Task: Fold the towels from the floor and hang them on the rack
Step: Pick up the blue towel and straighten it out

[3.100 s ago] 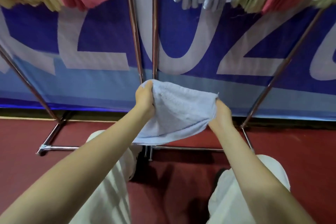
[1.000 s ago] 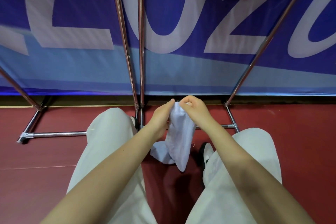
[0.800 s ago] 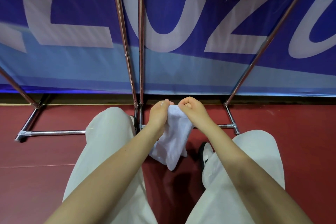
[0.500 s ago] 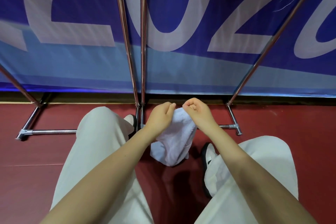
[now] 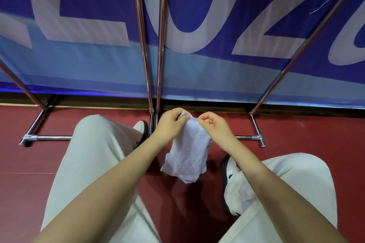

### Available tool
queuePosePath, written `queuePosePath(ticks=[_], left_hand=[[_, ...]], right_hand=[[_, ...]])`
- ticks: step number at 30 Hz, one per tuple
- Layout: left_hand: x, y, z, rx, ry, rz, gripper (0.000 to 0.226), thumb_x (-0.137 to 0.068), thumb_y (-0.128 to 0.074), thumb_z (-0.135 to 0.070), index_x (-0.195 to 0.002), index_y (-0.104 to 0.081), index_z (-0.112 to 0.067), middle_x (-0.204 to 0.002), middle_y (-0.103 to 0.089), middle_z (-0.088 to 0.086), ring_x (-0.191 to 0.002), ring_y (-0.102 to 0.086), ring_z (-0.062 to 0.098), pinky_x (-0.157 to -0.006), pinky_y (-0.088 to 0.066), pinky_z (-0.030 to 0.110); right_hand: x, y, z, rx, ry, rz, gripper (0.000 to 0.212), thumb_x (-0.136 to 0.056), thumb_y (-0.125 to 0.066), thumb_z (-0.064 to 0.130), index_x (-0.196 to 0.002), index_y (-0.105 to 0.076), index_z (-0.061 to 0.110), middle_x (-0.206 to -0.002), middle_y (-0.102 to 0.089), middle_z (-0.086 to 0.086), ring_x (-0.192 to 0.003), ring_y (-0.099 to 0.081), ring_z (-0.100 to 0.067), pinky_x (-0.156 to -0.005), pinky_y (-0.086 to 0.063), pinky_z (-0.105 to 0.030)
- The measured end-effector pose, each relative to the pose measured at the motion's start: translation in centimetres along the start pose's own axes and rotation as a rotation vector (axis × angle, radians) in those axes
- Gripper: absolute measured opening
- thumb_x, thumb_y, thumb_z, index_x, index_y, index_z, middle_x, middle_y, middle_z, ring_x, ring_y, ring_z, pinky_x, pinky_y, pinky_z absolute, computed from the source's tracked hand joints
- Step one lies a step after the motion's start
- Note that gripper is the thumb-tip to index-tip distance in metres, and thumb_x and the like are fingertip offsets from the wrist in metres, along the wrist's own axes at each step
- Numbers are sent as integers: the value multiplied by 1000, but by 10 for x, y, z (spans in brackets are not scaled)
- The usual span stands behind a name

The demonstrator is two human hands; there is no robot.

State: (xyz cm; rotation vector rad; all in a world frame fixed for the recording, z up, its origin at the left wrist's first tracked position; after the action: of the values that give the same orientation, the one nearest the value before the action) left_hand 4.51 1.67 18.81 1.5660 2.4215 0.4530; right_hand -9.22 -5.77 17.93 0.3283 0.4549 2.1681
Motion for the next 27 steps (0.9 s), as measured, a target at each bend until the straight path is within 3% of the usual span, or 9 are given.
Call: queuePosePath(ticks=[4, 8, 11, 14, 18, 20, 23, 27], left_hand=[[0, 9, -5, 4, -68, -86, 19, -94, -56, -11, -81, -68, -17, -82, -68, -12, -77, -59, -2, -71, -43, 14], [-3, 36, -14, 16, -110, -261, 16, -95, -54, -12, -83, -64, -15, -79, -63, -14, -75, -55, -7, -71, -40, 13], [-3, 70, -9, 106, -45, -465, 16, -95, -53, -12, -82, -60, -17, -75, -58, -15, -70, -52, -12, -68, -38, 11], [0, 99, 5, 222, 53, -618, 16, -95, -51, -15, -80, -56, -22, -75, -55, -13, -70, -49, -5, -71, -40, 22], [8, 124, 13, 299, 113, -727, 14, -95, -47, -15, -84, -54, -20, -79, -55, -9, -75, -50, 7, -73, -41, 23], [10, 128, 20, 340, 153, -743, 18, -95, -46, -14, -80, -53, -23, -79, -55, -9, -74, -51, 5, -71, -42, 19], [11, 131, 32, 378, 211, -777, 15, -94, -45, -16, -82, -53, -21, -85, -57, -3, -83, -53, 15, -80, -43, 29], [14, 119, 40, 468, 309, -735, 12, -94, -43, -17, -90, -53, -14, -92, -64, -3, -90, -56, 19, -80, -44, 29]], right_hand=[[0, -11, -4, 44, 17, 62, 8, -91, -60, 15, -84, -62, 11, -68, -50, -2, -61, -41, -5, -57, -34, -18], [5, -20, -11, 179, 64, 119, 30, -93, -56, 16, -67, -42, 11, -63, -34, 2, -56, -28, -4, -52, -27, -20], [10, -32, -36, 259, 31, 198, 32, -95, -55, 22, -68, -44, 8, -66, -38, 2, -61, -33, -8, -58, -30, -25], [16, -35, -65, 290, -56, 246, 28, -93, -55, 25, -70, -53, 9, -66, -45, 5, -63, -38, -8, -61, -33, -30], [24, -27, -85, 347, -152, 268, 40, -92, -57, 29, -59, -35, 22, -58, -35, 7, -57, -31, -9, -57, -25, -30], [24, -20, -83, 267, -198, 248, 38, -91, -60, 29, -60, -42, 20, -59, -41, 7, -58, -36, -9, -57, -30, -27], [21, -5, -56, -10, -212, 158, 20, -86, -69, 24, -71, -61, 14, -69, -57, 5, -68, -51, -9, -64, -41, -25], [24, 15, 2, -348, -121, 70, 14, -87, -67, 19, -73, -63, 17, -69, -58, 6, -70, -50, -8, -67, -40, -22]])
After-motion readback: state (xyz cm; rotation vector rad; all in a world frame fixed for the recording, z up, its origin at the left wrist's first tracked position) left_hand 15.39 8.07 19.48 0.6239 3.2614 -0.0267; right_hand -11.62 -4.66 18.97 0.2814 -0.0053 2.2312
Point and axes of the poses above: each hand's wrist, its own x-axis away from the middle knuckle, its own y-axis out of the back of the hand, z = x × y, the point moved 8 cm from there along -x, towards the middle knuckle
